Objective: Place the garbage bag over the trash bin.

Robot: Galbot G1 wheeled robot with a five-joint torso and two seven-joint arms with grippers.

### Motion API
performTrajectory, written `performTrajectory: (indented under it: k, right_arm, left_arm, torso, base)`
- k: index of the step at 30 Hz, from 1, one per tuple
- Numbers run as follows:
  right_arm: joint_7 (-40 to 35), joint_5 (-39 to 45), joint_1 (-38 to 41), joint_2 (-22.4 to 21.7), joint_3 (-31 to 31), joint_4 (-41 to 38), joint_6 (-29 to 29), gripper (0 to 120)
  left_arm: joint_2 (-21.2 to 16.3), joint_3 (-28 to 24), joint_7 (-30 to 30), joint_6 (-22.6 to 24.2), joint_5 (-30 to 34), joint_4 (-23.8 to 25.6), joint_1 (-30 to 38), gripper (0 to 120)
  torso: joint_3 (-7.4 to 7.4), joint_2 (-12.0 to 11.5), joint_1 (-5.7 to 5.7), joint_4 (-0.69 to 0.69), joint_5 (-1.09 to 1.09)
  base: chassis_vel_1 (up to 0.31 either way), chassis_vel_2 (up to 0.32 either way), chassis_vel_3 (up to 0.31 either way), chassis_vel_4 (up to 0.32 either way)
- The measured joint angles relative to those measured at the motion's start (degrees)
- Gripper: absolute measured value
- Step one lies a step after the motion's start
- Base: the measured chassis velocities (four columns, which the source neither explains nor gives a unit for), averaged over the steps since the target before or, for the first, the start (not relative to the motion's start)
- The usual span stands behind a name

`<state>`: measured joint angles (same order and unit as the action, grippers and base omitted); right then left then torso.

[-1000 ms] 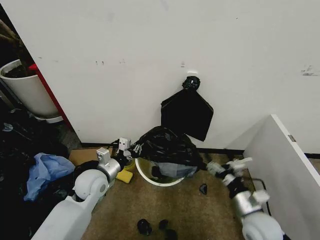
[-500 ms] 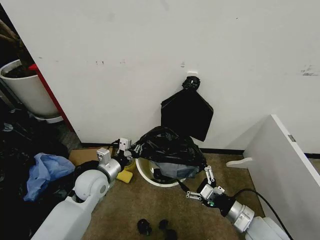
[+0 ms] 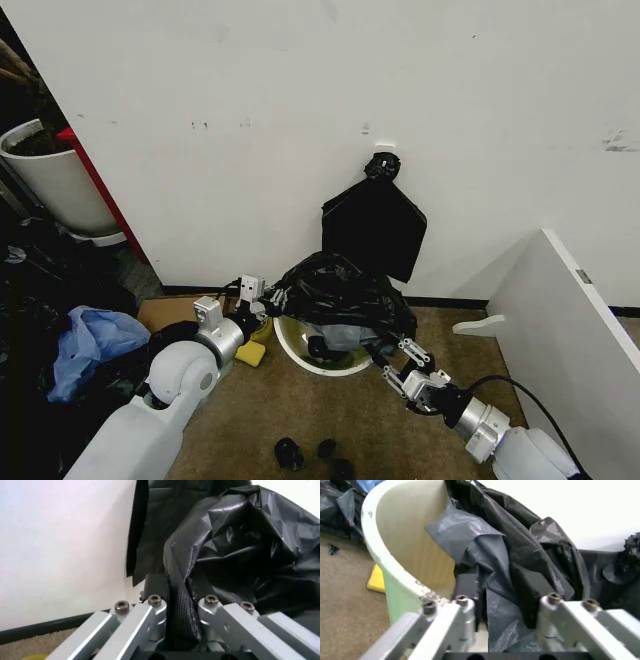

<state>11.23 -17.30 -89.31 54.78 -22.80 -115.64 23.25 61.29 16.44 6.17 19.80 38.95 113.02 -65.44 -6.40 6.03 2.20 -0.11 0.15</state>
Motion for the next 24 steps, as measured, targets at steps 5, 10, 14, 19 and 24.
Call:
performTrajectory:
  k: [5,10,14,19,24]
  right_arm:
    - [0.4,0.4,0.3,-0.3,0.0,0.4,0.2,1]
    - [6.3,8.0,1.2,-0.7,0.3,1.4,4.1,0]
    - [22.9,20.5,1.9,-1.0,0.3,3.1,10.1,0]
    - [33.7,24.9,1.4,-0.4,0.3,5.2,12.6,0]
    - [35.8,22.2,1.5,1.3,1.5,8.7,13.6,0]
  left_arm:
    - [0.0,0.3,-0.4,0.1,0.1,0.3,-0.4,5]
    - [0.1,0.5,-1.6,0.1,1.1,0.5,-0.5,5]
    - [0.4,0.5,-3.1,0.7,3.6,0.7,-0.1,5]
    - [1.1,0.5,-5.1,2.5,9.1,1.9,0.0,5]
    - [2.4,0.4,-8.3,5.3,15.8,4.4,-0.5,5]
  torso:
    - [0.0,0.0,0.01,0.0,0.0]
    - [0.0,0.0,0.01,0.0,0.0]
    - [0.0,0.0,0.01,0.0,0.0]
    - [0.0,0.0,0.01,-0.01,-0.01]
    - [0.0,0.0,0.01,0.0,0.0]
  base:
    - [0.0,0.0,0.0,0.0]
    - [0.0,0.0,0.0,0.0]
    - [0.0,0.0,0.0,0.0]
    - [0.0,0.0,0.0,0.0]
    - [0.0,0.0,0.0,0.0]
